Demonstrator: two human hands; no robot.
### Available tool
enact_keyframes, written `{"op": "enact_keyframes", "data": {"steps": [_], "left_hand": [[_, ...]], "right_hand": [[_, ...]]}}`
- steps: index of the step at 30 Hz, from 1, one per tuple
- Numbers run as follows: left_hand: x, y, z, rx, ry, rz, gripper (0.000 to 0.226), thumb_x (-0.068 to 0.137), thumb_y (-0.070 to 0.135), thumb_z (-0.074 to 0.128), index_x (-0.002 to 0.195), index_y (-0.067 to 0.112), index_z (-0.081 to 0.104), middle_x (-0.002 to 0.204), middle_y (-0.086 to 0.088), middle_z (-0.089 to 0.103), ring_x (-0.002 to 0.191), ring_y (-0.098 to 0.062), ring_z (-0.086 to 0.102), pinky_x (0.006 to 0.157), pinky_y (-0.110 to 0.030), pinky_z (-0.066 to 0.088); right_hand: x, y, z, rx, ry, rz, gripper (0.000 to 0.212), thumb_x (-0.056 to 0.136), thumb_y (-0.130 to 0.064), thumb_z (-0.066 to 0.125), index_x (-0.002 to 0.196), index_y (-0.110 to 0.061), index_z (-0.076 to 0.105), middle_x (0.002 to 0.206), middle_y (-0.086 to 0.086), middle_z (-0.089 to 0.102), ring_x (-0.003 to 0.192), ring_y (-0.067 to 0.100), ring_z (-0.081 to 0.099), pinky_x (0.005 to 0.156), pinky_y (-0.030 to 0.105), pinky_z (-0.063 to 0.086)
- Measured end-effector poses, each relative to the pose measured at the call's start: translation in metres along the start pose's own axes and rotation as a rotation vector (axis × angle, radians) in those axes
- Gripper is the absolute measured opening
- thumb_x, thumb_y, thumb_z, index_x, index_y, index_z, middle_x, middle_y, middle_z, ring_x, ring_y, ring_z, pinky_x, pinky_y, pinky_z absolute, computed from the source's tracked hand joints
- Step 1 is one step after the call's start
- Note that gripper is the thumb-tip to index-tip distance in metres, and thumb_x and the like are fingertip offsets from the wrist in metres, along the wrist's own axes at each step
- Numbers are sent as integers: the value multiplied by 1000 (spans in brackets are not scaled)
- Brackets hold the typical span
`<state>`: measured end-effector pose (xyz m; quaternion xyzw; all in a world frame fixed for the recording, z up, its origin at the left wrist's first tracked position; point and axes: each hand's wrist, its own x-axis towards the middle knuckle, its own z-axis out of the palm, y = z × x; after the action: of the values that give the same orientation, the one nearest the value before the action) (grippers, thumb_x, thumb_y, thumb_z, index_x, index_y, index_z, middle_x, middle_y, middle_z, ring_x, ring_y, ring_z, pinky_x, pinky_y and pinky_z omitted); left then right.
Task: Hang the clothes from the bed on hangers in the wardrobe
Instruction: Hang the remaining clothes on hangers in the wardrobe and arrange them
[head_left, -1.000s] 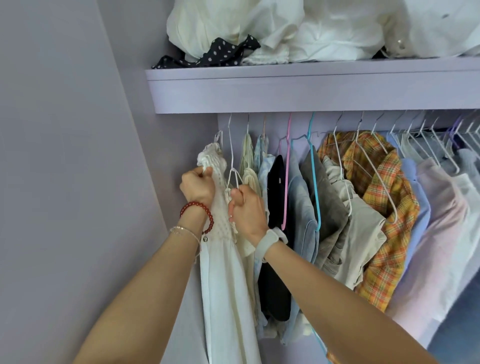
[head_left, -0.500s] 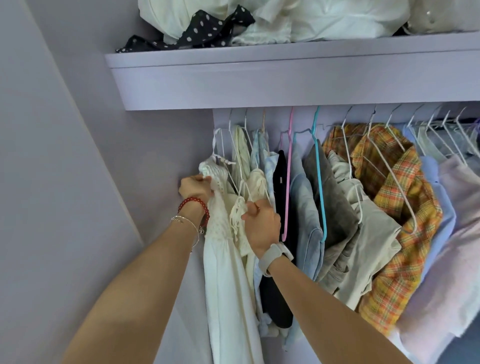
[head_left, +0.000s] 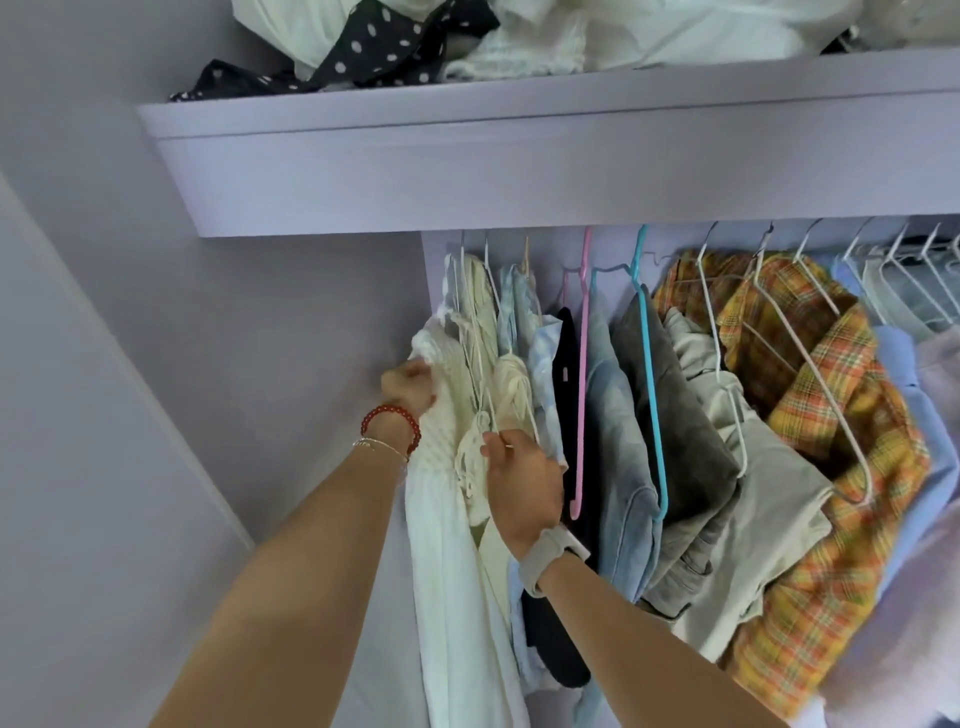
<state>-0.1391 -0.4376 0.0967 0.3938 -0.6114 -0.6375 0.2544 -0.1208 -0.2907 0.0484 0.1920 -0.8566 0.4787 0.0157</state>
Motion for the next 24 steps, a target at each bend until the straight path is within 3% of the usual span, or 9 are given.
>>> {"op": "enact_keyframes", "data": {"steps": [3, 6, 8, 10, 11, 14, 17, 20, 24], "left_hand": [[-12, -17, 0, 61, -113, -88, 32, 96, 11, 43, 127, 8, 49, 118, -5, 48, 104, -19, 43, 91, -34, 42], [-22, -23, -5, 174, -29, -45, 34, 96, 12, 41, 126, -1, 51, 123, -17, 53, 111, -31, 51, 92, -37, 43], [-33, -22, -10, 138, 31, 10, 30, 95, 10, 41, 113, -7, 58, 106, -20, 59, 100, -30, 55, 82, -34, 44], [-51, -18, -18, 78, 76, 99, 24, 94, 8, 41, 86, 2, 63, 86, -12, 55, 87, -21, 48, 73, -26, 37], [-62, -16, -24, 74, 98, 158, 23, 94, 8, 41, 87, 9, 63, 92, -8, 57, 90, -19, 48, 76, -22, 37], [-98, -22, -40, 233, 152, 378, 29, 95, 10, 43, 120, 6, 57, 121, -9, 58, 111, -22, 53, 94, -21, 38], [-127, -45, -49, 403, 129, 607, 34, 95, 14, 44, 128, 5, 50, 129, -12, 52, 118, -24, 49, 96, -15, 30], [-156, -89, -49, 599, 51, 764, 44, 91, 25, 37, 127, 5, 51, 126, -15, 53, 116, -30, 49, 99, -39, 39], [-200, -164, -33, 923, -129, 785, 44, 88, 27, 43, 125, 6, 54, 125, -20, 56, 115, -39, 53, 93, -55, 40]], "right_hand": [[1, -1, 3, -26, -7, 5, 33, 96, -37, 39, 102, -14, 63, 90, 7, 69, 91, 30, 60, 86, 40, 44], [-11, -3, 6, 91, -57, -122, 36, 97, -35, 40, 123, -16, 56, 95, 7, 70, 95, 28, 62, 91, 41, 43], [-21, -2, 4, 127, -98, -214, 39, 99, -27, 36, 135, -17, 44, 104, 5, 68, 97, 22, 61, 95, 37, 42], [-30, 0, -1, 147, -158, -277, 41, 99, -16, 35, 140, -16, 36, 101, 6, 65, 90, 19, 59, 90, 31, 44], [-33, 2, -4, 152, -178, -307, 42, 99, -12, 35, 140, -15, 34, 106, 6, 63, 95, 17, 58, 92, 26, 42], [-44, 6, -14, 107, -169, -384, 43, 96, -8, 39, 139, -9, 36, 137, 7, 47, 127, 18, 44, 102, 16, 27], [-66, 18, -35, 69, -132, -401, 43, 93, -10, 41, 136, -8, 42, 137, 8, 47, 128, 18, 41, 104, 19, 28], [-97, 45, -62, -26, -73, -416, 42, 92, -18, 38, 131, -7, 48, 131, 7, 53, 123, 15, 42, 102, 18, 30], [-138, 114, -97, -288, -18, -322, 43, 90, -22, 35, 123, -2, 54, 123, 17, 58, 115, 33, 51, 98, 45, 43]]}}
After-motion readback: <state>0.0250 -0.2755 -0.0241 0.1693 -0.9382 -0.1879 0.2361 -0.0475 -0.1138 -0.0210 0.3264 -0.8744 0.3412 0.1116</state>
